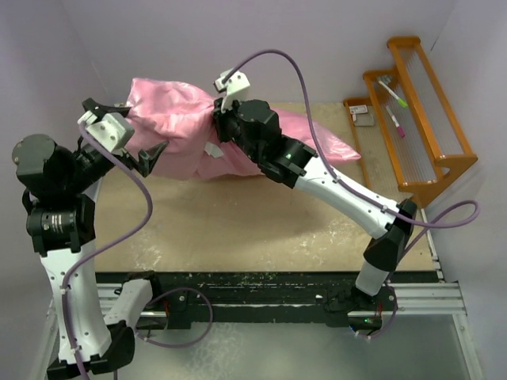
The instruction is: Remove the pillowcase from the pillow
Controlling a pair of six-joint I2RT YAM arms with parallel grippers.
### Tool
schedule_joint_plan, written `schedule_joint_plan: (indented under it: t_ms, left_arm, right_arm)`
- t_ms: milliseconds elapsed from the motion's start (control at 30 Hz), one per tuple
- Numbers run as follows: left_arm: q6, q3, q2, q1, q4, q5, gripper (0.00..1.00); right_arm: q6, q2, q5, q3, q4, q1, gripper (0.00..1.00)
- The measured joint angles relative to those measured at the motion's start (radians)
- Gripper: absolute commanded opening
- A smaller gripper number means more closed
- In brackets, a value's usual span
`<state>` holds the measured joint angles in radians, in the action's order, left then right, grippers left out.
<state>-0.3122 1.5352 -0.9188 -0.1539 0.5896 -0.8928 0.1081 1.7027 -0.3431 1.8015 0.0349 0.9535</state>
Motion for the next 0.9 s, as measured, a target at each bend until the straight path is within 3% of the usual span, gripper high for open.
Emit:
schedule_joint_plan:
  t_ms: [200,267,333,400,500,667,900]
  left_arm:
    - [0.098,-0.099,0.092,0.0,-0.269,0.272,1.0]
    - [0.129,-0.102,0.106,0.0,-0.338,0.298,0.99]
    - [0.135,-0.098,0.11,0.0,-0.348,0.216,0.97]
    - [0.087,-0.074,0.096,0.0,-0.26,0.043,0.95]
    - [-0.003,-0.095,0.081,0.006,-0.13,-0.1,0.95]
    - [-0.154,-0.23,0.072,0.006,0.007,-0.128,0.95]
    - [-0.167,-0.346,0.045,0.006,-0.089,-0.065,0.95]
  right_arm:
    - [0.074,0.064,-0.087,0.163,0.123,0.002,0.0]
    - [0.095,0.064,-0.097,0.166,0.148,0.002,0.0]
    - [0.114,0.064,-0.105,0.167,0.163,0.002,0.0]
    - [0.134,0.068,-0.108,0.18,0.183,0.002,0.0]
    - [0.168,0.098,-0.111,0.262,0.239,0.002,0.0]
    - [0.25,0.138,-0.107,0.366,0.283,-0.002,0.0]
    - [0.336,0.159,-0.085,0.405,0.32,0.029,0.0]
